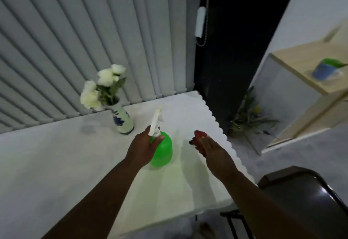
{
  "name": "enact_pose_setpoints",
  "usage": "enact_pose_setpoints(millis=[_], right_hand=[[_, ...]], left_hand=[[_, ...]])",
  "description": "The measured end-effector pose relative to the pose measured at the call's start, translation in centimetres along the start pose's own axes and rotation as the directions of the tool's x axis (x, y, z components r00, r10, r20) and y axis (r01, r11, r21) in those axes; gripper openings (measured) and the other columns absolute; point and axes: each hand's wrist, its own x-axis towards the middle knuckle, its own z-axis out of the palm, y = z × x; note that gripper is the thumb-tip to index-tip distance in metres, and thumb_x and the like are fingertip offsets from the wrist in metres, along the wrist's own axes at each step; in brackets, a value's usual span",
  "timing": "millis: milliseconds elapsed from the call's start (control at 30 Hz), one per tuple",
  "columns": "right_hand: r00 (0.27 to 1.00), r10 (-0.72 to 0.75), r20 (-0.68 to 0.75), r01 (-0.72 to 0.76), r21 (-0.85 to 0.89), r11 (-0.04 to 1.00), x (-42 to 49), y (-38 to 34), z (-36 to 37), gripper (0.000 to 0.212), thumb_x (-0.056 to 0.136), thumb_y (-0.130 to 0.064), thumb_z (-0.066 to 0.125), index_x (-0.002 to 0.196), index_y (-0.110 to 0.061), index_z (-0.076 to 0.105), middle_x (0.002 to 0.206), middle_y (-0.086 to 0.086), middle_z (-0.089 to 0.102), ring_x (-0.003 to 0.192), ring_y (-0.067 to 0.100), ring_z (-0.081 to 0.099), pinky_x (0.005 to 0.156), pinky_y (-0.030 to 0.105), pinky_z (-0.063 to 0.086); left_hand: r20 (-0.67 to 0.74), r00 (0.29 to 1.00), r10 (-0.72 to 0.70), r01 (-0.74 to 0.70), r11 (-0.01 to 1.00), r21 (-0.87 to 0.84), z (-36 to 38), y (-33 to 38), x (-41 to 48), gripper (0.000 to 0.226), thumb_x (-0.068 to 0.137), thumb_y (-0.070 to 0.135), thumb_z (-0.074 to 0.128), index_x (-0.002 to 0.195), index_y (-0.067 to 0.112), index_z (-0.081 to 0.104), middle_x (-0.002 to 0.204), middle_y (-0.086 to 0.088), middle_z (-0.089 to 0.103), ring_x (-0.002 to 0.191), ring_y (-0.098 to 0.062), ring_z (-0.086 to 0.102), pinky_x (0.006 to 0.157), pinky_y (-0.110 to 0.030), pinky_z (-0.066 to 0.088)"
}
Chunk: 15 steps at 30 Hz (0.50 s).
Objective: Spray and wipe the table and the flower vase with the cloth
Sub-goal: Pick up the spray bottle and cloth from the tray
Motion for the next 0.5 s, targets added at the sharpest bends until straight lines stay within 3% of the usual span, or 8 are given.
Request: enact_pose_setpoints(millis=[100, 200, 300, 433, 500], right_hand=[[0.992, -0.083, 0.094, 0.091, -0.081, 0.993, 0.2, -2.0, 4.3, 0.033, 0.107, -0.033, 0.038, 0.131, -0.027, 0.059, 0.112, -0.003, 0.075, 0.107, 0.008, 0.069, 0.085, 0.014, 0.053], [0.982, -0.113, 0.152, 0.136, -0.15, 0.979, 0.4, -2.9, 8.0, 0.032, 0.108, -0.031, 0.036, 0.13, -0.024, 0.059, 0.11, 0.002, 0.074, 0.106, 0.012, 0.069, 0.083, 0.017, 0.052], [0.981, -0.064, 0.182, 0.073, -0.046, 0.996, 0.2, -3.2, 10.7, 0.035, 0.108, -0.027, 0.034, 0.135, -0.018, 0.055, 0.113, 0.007, 0.072, 0.105, 0.013, 0.069, 0.084, 0.017, 0.054], [0.93, -0.081, 0.36, 0.199, -0.305, 0.931, -0.2, -1.4, 12.0, 0.036, 0.104, -0.038, 0.042, 0.136, -0.03, 0.054, 0.132, -0.009, 0.064, 0.122, 0.01, 0.06, 0.103, 0.031, 0.047], [0.927, -0.089, 0.365, 0.235, -0.379, 0.895, -0.9, 0.3, 12.2, 0.041, 0.091, -0.016, 0.067, 0.132, -0.016, 0.062, 0.134, 0.002, 0.064, 0.123, 0.022, 0.061, 0.105, 0.028, 0.046]], left_hand=[[-0.084, 0.992, -0.097, 0.099, 0.995, 0.021, -4.3, -4.7, -3.2, 0.042, 0.088, 0.038, 0.063, 0.125, 0.018, 0.059, 0.112, -0.007, 0.073, 0.103, -0.027, 0.068, 0.09, -0.041, 0.053], [-0.141, 0.972, -0.188, 0.193, 0.981, 0.024, -7.6, -8.5, -6.3, 0.04, 0.088, 0.037, 0.063, 0.122, 0.016, 0.06, 0.11, -0.009, 0.074, 0.1, -0.029, 0.069, 0.089, -0.044, 0.053], [-0.197, 0.946, -0.258, 0.266, 0.964, 0.011, -9.9, -11.4, -8.8, 0.039, 0.088, 0.035, 0.063, 0.122, 0.016, 0.059, 0.111, -0.007, 0.074, 0.1, -0.027, 0.069, 0.09, -0.041, 0.053], [-0.234, 0.925, -0.3, 0.303, 0.953, -0.024, -10.8, -13.9, -11.1, 0.037, 0.088, 0.031, 0.065, 0.122, 0.018, 0.059, 0.11, -0.003, 0.073, 0.102, -0.023, 0.069, 0.091, -0.037, 0.052], [-0.241, 0.919, -0.312, 0.312, 0.949, -0.037, -10.7, -14.8, -11.9, 0.038, 0.087, 0.03, 0.066, 0.123, 0.02, 0.059, 0.11, -0.001, 0.074, 0.102, -0.021, 0.069, 0.091, -0.034, 0.051]])
